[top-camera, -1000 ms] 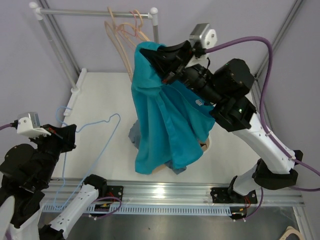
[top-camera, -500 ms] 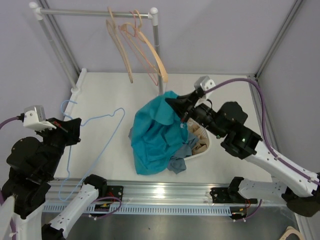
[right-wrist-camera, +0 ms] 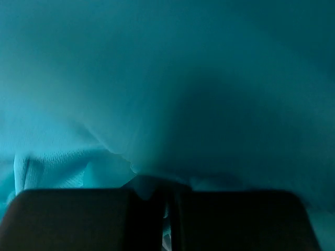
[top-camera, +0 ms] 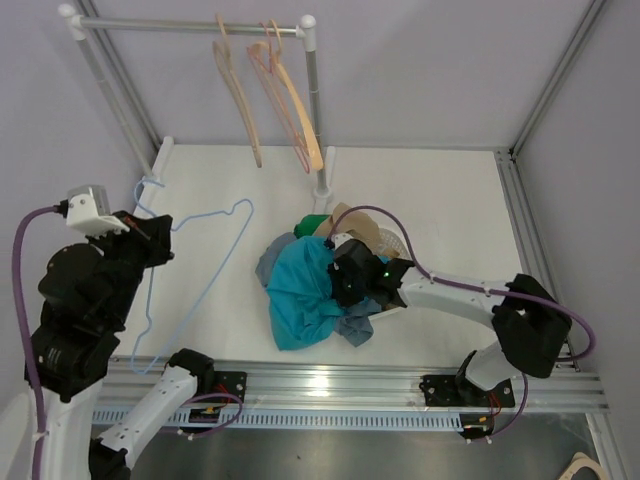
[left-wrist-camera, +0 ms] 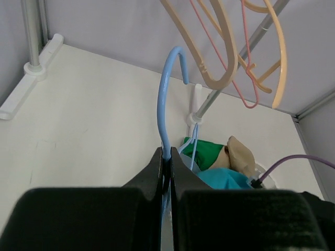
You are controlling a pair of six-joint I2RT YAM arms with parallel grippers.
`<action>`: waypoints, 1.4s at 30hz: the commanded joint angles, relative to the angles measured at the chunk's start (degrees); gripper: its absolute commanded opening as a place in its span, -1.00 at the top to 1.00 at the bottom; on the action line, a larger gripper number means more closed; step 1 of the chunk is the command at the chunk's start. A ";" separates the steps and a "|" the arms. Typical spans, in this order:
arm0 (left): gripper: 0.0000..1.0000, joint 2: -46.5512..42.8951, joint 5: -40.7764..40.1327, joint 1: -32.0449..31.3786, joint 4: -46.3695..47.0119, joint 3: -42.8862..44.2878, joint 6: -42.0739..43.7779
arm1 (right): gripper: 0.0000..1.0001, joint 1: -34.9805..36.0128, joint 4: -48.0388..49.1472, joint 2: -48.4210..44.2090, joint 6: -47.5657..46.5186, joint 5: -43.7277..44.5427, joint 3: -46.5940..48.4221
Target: Remove the t-shirt from the hanger
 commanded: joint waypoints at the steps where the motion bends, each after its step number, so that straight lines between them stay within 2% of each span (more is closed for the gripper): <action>1: 0.99 4.80 -2.49 0.87 5.50 -0.10 2.85 | 1.00 -0.12 -10.21 5.11 4.44 -4.04 0.50; 4: 0.99 8.14 2.49 6.31 6.38 2.01 2.33 | 1.00 0.15 -6.79 4.51 6.99 -5.45 -3.72; 5: 0.99 8.68 6.34 7.98 6.91 2.53 2.24 | 1.00 0.15 -5.65 3.29 7.78 -5.37 -4.43; 7: 0.99 10.78 9.62 13.23 7.18 3.24 1.72 | 0.75 0.15 -5.46 -1.00 7.96 -4.49 -4.96; 8: 0.99 11.49 13.90 15.36 7.18 4.37 1.37 | 0.59 0.15 -6.60 -2.42 7.87 -3.96 -4.52; 9: 0.99 12.28 17.77 21.73 7.35 4.47 0.67 | 0.31 0.15 -7.57 -3.66 7.18 -3.09 -3.91; 11: 0.99 15.78 28.21 28.70 8.31 5.00 -3.46 | 0.04 -0.03 -11.59 -6.21 6.03 -1.15 -0.32; 12: 0.99 16.93 36.44 33.18 9.19 4.30 -5.04 | 0.00 -0.03 -13.10 -6.48 4.81 0.94 1.26; 13: 0.99 18.07 38.18 33.92 10.33 4.12 -6.71 | 0.00 -0.03 -14.68 -6.83 4.36 2.18 2.93; 18: 0.99 22.21 33.63 33.92 13.59 5.17 -6.90 | -0.01 -0.03 -21.02 -7.89 1.20 5.36 14.62; 21: 0.99 26.24 33.01 33.92 13.24 9.99 -7.08 | -0.08 -0.03 -22.87 -9.29 0.14 5.97 20.59; 22: 0.99 27.39 32.93 33.92 13.16 11.92 -7.16 | -0.23 -0.03 -23.30 -9.73 -0.47 6.32 21.83; 23: 0.98 28.62 32.58 33.84 12.89 12.90 -7.08 | -0.55 -0.03 -23.48 -10.08 -0.65 6.93 22.98; 24: 0.99 29.68 31.79 33.84 12.63 15.34 -6.99 | -0.73 -0.03 -23.57 -11.13 -0.83 9.38 24.64; 27: 0.99 32.93 27.22 33.58 13.85 19.32 -5.85 | -0.99 -0.20 -22.61 -13.94 -1.44 11.85 25.36; 32: 0.99 38.91 17.22 30.42 20.51 24.32 -2.25 | -0.99 -0.29 -17.78 -19.04 -1.80 12.74 22.03; 37: 0.99 42.86 9.82 27.43 27.82 24.95 0.30 | -0.99 -0.64 -13.91 -23.00 -1.97 12.22 18.69; 39: 0.99 46.10 7.28 24.10 32.46 25.56 5.37 | -0.99 -0.56 -13.47 -23.44 -2.23 11.60 17.98; 42: 0.99 52.76 1.39 19.62 35.03 32.92 13.63 | -0.99 -0.64 -12.59 -23.88 -2.76 10.81 17.37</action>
